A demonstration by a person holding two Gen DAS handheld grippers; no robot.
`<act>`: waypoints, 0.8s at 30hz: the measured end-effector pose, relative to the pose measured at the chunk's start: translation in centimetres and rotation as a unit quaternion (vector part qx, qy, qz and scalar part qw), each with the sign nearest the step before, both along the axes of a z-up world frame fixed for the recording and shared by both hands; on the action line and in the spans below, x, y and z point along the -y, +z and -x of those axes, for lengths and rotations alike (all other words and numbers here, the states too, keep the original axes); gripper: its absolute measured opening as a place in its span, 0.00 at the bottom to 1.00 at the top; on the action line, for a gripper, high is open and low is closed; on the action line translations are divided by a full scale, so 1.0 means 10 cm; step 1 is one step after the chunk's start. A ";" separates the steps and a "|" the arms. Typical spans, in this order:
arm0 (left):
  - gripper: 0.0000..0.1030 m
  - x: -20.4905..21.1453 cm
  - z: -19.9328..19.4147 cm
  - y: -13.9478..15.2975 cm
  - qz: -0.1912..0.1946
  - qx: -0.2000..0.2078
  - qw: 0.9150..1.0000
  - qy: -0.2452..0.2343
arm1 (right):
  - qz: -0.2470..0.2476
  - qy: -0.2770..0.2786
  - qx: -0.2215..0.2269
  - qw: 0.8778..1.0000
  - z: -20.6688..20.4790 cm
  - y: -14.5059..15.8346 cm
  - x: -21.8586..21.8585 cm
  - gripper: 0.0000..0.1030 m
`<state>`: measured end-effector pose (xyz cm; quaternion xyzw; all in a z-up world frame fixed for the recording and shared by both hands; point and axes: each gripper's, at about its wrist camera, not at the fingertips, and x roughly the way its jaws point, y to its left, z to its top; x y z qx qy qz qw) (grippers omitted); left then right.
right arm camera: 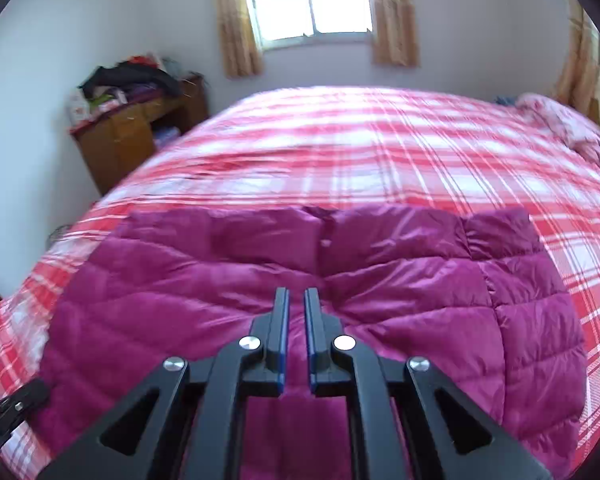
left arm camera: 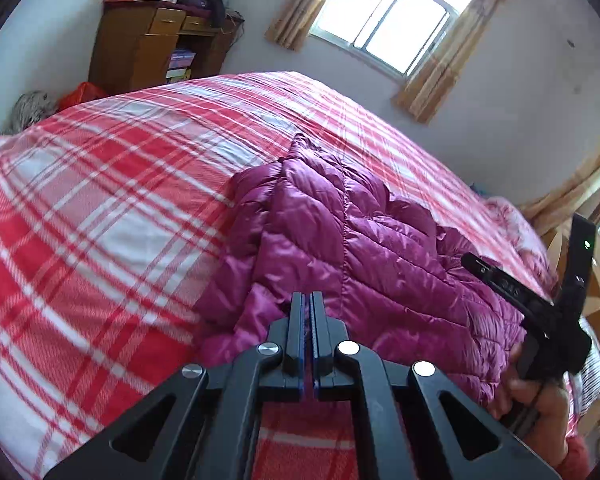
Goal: Fold large clothes
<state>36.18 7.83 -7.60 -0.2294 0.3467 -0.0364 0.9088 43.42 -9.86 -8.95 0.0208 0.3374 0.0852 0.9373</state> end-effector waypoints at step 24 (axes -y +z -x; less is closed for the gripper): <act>0.87 -0.03 -0.21 -0.37 0.131 -0.024 0.985 0.112 | -0.005 0.014 -0.057 0.998 -0.05 -0.52 -0.16 0.10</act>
